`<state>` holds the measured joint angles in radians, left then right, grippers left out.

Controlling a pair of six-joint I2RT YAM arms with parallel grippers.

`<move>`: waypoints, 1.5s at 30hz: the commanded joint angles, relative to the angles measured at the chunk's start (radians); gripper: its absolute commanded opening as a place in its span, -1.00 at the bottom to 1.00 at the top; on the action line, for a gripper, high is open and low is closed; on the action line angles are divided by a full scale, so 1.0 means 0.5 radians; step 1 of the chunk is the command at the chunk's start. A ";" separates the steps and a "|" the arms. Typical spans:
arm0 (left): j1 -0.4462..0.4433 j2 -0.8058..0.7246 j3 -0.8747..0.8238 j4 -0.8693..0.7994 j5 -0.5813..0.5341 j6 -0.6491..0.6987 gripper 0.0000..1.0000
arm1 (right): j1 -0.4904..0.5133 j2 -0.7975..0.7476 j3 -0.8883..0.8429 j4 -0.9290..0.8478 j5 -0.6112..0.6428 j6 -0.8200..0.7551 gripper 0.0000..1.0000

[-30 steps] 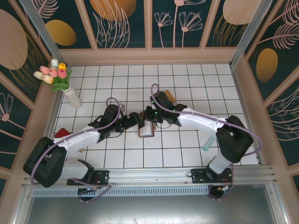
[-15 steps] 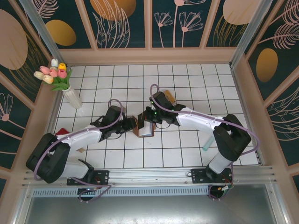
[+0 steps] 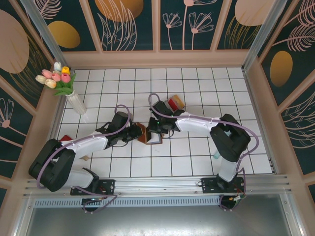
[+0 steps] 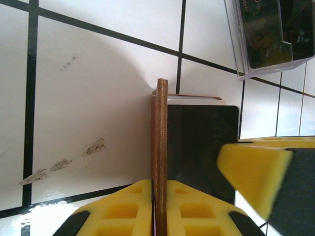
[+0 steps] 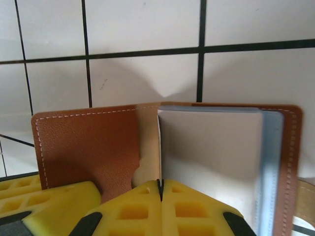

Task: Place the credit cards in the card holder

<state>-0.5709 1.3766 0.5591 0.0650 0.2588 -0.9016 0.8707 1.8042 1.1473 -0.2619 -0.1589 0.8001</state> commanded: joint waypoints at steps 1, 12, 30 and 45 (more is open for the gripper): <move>-0.013 0.025 -0.016 0.078 0.041 -0.013 -0.75 | 0.017 0.047 0.062 -0.010 -0.065 -0.035 -0.95; -0.014 0.044 -0.020 0.094 0.038 -0.007 -0.74 | 0.018 0.050 0.055 0.037 -0.139 -0.029 -0.69; -0.015 0.017 -0.072 0.146 -0.024 -0.034 -0.80 | 0.017 -0.370 0.020 -0.298 0.379 -0.159 -1.00; -0.015 0.043 -0.071 0.143 -0.012 -0.026 -0.80 | 0.023 -0.322 -0.137 -0.396 0.524 -0.191 -1.00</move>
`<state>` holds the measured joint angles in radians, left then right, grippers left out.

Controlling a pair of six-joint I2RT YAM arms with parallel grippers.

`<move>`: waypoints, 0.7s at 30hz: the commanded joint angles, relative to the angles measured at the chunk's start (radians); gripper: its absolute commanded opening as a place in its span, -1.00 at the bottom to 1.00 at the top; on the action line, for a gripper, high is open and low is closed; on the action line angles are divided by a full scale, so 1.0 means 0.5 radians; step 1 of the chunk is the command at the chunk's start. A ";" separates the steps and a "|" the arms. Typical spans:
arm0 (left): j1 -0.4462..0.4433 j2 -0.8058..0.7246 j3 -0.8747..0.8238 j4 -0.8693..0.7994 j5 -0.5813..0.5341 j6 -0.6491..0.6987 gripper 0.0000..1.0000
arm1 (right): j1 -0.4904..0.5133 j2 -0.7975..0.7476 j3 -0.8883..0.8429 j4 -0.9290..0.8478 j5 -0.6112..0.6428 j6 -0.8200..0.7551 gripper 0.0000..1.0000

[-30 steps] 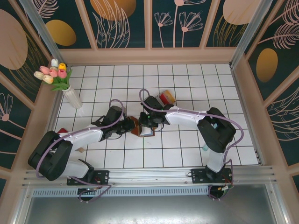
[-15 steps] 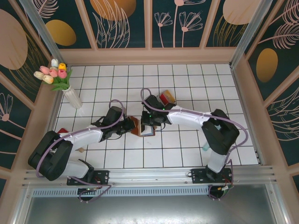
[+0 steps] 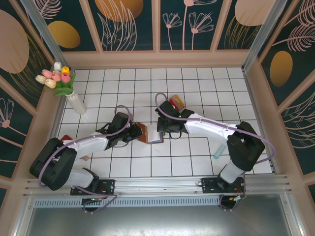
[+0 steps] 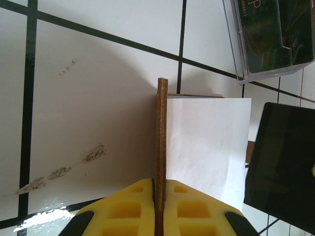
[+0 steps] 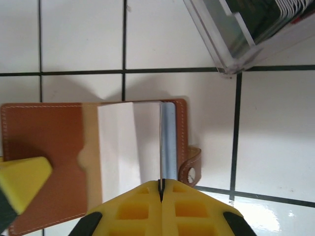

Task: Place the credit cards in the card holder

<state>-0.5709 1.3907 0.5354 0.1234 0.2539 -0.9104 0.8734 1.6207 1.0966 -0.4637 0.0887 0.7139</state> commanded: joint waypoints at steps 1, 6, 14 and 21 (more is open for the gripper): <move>-0.014 0.017 -0.025 0.026 -0.003 -0.010 -0.80 | 0.018 0.060 -0.039 0.021 0.025 -0.011 -1.00; -0.014 0.026 -0.032 0.032 0.005 -0.002 -0.80 | 0.017 0.125 -0.036 0.054 0.016 -0.001 -1.00; -0.015 0.059 -0.043 0.045 0.014 0.008 -0.81 | 0.012 0.059 -0.110 0.265 -0.137 0.065 -1.00; -0.013 0.114 -0.081 0.232 0.128 -0.021 -0.81 | -0.027 -0.051 -0.217 0.480 -0.324 0.075 -1.00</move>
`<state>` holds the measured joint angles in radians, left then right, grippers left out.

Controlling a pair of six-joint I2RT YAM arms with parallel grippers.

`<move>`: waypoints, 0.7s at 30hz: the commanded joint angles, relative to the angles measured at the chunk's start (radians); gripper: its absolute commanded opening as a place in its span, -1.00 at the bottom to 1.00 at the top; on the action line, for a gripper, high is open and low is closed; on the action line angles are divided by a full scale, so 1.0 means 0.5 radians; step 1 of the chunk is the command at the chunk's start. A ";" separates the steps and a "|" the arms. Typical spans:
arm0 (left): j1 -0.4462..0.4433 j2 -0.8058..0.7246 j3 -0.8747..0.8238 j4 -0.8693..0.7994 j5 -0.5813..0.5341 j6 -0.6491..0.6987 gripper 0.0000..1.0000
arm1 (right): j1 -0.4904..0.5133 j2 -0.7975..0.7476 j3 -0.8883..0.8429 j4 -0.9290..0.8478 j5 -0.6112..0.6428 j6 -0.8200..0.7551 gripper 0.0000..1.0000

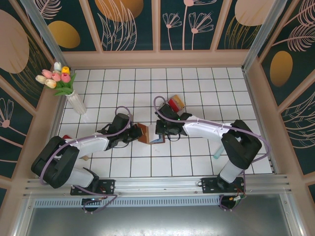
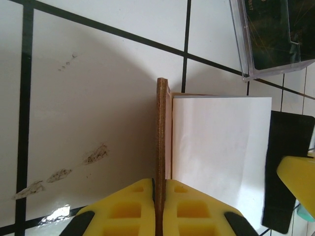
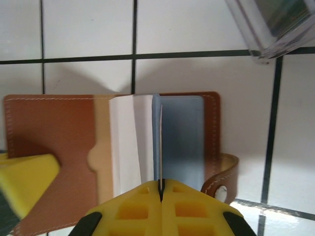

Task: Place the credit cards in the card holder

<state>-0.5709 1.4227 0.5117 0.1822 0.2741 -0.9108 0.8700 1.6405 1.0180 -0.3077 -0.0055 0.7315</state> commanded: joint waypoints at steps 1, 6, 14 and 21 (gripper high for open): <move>-0.013 0.066 -0.033 0.153 0.119 -0.027 -0.81 | -0.031 -0.101 -0.082 0.200 -0.170 0.049 -1.00; -0.019 0.133 -0.049 0.351 0.231 -0.116 -0.81 | -0.053 -0.183 -0.142 0.299 -0.230 0.045 -1.00; -0.042 0.219 -0.042 0.532 0.284 -0.215 -0.78 | -0.077 -0.114 -0.213 0.402 -0.317 0.088 -1.00; -0.040 0.095 -0.062 0.258 0.005 -0.184 -0.29 | -0.082 -0.001 -0.271 0.416 -0.243 0.134 -1.00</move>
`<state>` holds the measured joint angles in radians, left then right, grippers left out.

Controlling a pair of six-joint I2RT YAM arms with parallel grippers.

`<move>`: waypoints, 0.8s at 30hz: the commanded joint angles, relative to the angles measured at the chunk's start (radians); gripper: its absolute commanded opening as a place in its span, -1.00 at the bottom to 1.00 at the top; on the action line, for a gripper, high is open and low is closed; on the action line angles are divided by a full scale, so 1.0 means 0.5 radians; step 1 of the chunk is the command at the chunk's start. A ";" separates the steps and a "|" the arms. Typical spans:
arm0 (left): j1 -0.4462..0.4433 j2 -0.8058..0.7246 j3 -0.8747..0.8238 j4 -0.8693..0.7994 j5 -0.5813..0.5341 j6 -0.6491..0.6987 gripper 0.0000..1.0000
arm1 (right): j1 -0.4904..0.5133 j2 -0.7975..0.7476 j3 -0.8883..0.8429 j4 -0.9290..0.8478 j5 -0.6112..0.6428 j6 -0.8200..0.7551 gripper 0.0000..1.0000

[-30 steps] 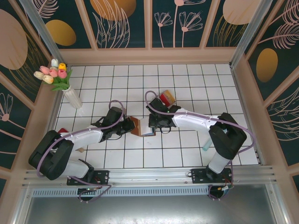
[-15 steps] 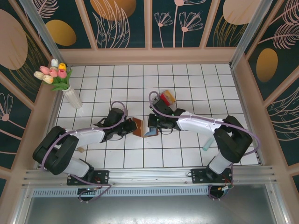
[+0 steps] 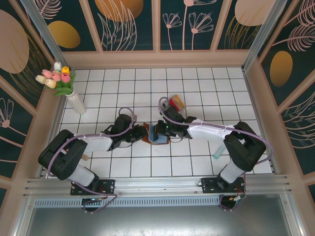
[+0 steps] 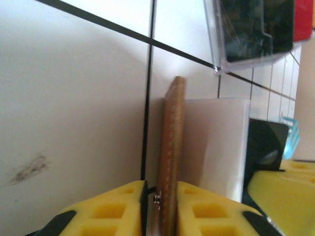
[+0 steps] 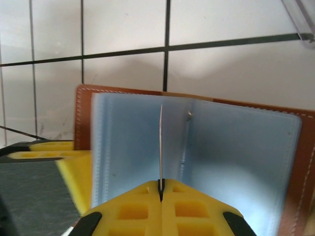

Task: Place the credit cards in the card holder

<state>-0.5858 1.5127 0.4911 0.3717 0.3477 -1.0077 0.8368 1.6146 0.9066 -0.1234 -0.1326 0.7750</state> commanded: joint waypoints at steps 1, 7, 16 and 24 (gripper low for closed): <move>-0.012 -0.117 -0.023 -0.182 -0.189 0.024 -0.25 | -0.017 0.068 -0.052 0.057 0.005 0.048 -1.00; -0.012 -0.248 -0.037 -0.288 -0.310 0.046 0.02 | -0.017 0.110 -0.033 0.074 -0.032 0.045 -1.00; -0.011 -0.152 -0.031 -0.180 -0.207 0.074 -0.93 | -0.020 -0.065 0.009 0.098 -0.057 0.040 -1.00; -0.014 -0.044 -0.082 0.095 -0.084 -0.054 -1.00 | -0.023 -0.079 -0.031 0.156 -0.085 0.061 -1.00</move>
<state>-0.5858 1.4723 0.4713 0.3431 0.2653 -1.0019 0.8318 1.5894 0.8955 -0.0776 -0.1589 0.7921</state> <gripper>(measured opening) 0.068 0.053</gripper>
